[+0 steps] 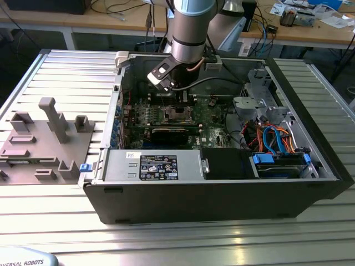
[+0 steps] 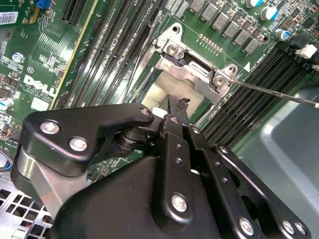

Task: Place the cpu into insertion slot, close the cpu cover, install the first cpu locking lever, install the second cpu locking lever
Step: 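Close the cpu cover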

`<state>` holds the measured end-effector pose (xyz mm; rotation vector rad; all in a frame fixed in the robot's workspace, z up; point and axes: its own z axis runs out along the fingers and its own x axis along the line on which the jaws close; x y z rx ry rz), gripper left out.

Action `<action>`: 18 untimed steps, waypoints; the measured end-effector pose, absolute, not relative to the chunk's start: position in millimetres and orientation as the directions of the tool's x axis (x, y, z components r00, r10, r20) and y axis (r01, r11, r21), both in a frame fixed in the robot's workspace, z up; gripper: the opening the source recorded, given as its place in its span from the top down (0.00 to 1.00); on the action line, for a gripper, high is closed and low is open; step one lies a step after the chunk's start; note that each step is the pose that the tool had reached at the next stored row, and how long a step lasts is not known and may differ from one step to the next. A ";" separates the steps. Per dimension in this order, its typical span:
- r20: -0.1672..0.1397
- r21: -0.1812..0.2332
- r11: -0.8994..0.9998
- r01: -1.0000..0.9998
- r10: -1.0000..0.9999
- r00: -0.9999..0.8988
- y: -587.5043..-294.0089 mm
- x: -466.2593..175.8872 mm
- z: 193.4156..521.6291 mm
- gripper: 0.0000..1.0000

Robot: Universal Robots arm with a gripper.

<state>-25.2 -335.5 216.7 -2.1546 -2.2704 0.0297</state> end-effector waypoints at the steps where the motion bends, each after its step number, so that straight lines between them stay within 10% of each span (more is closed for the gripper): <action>1: -0.005 -0.022 0.052 0.998 0.999 -0.052 -335.5 -25.3 216.6 0.89; 18: -0.005 -0.022 0.052 0.998 0.999 -0.053 -335.5 -28.7 214.2 0.89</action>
